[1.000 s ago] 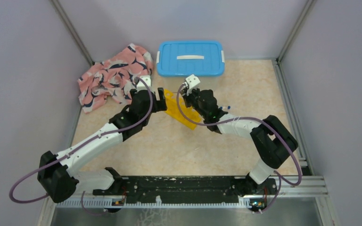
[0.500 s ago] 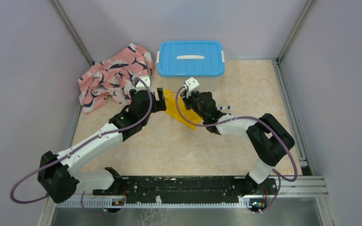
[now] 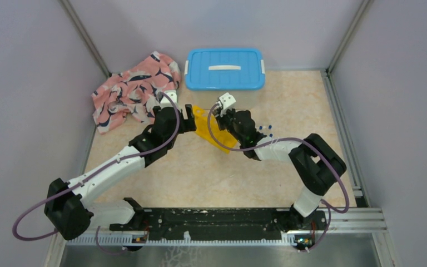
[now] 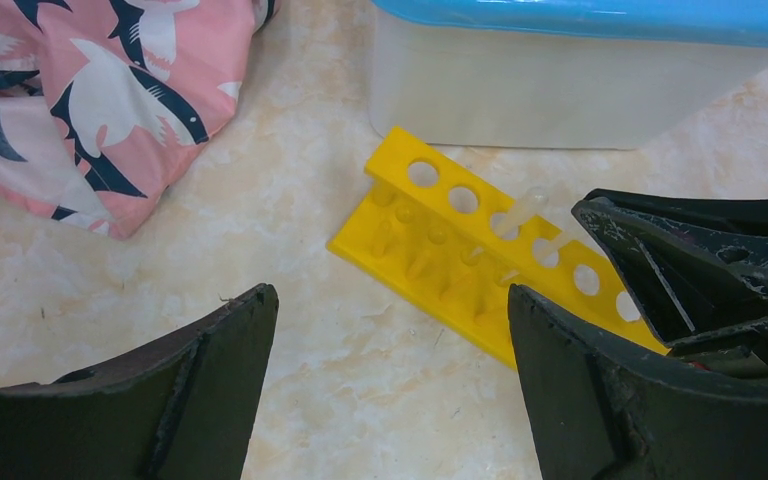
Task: Organize the chemistry lab equipment
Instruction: Insert the test tube into the slot of the test tube rack.
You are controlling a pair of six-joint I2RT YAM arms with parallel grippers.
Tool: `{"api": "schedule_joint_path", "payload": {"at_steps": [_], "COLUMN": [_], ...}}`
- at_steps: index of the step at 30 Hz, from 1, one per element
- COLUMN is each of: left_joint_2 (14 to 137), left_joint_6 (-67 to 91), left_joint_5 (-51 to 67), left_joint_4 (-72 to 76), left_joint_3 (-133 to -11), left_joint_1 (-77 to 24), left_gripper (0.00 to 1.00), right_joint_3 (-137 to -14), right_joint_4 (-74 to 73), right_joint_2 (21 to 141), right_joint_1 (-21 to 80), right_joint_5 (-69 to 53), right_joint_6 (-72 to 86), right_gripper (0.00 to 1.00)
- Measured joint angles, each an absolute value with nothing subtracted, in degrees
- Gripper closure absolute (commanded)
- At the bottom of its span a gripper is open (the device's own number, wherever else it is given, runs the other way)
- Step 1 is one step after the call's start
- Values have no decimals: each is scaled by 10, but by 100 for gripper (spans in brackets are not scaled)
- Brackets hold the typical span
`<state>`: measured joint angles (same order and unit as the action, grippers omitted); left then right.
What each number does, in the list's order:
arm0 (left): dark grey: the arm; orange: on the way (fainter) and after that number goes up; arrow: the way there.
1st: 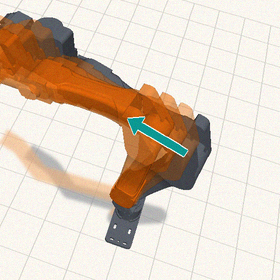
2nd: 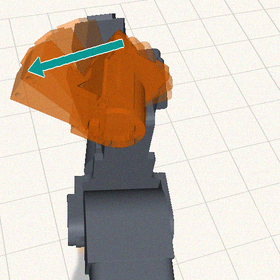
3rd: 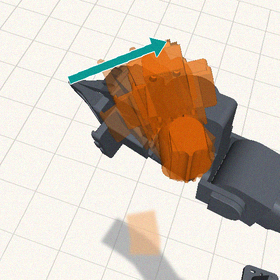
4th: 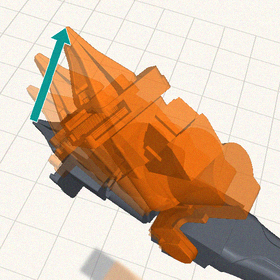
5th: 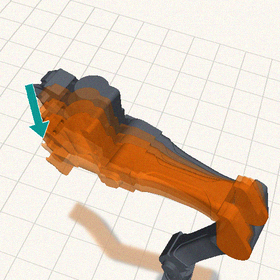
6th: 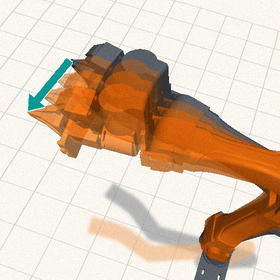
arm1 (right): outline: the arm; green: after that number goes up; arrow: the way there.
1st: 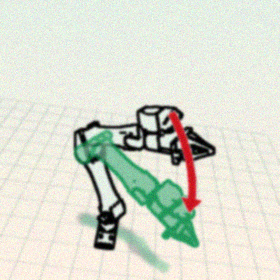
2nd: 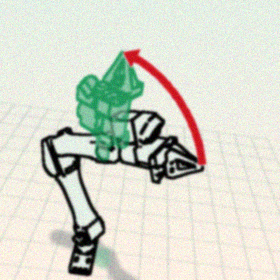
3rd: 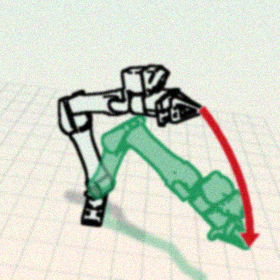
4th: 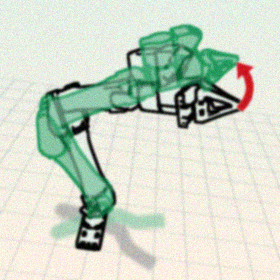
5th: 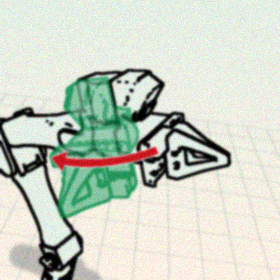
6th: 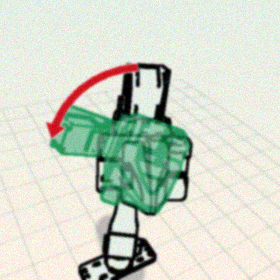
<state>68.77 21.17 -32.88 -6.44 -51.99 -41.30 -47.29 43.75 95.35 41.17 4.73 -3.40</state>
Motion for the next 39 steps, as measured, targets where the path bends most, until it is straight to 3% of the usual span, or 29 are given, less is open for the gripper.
{"api": "schedule_joint_path", "payload": {"at_steps": [12,22,39], "left_joint_2": [688,688,669], "left_joint_6": [212,212,207], "left_joint_5": [-323,-319,-319], "left_joint_4": [-63,-60,-64], "left_joint_3": [-515,-514,-496], "left_joint_1": [-408,-407,-407], "left_gripper": [9,9,10], "right_joint_3": [-472,-470,-462], "right_joint_4": [451,450,439], "right_joint_2": [963,963,947], "right_joint_1": [413,413,415], "right_joint_5": [49,49,50], "right_joint_6": [-34,-30,-22], "right_gripper": [100,68,60]}}
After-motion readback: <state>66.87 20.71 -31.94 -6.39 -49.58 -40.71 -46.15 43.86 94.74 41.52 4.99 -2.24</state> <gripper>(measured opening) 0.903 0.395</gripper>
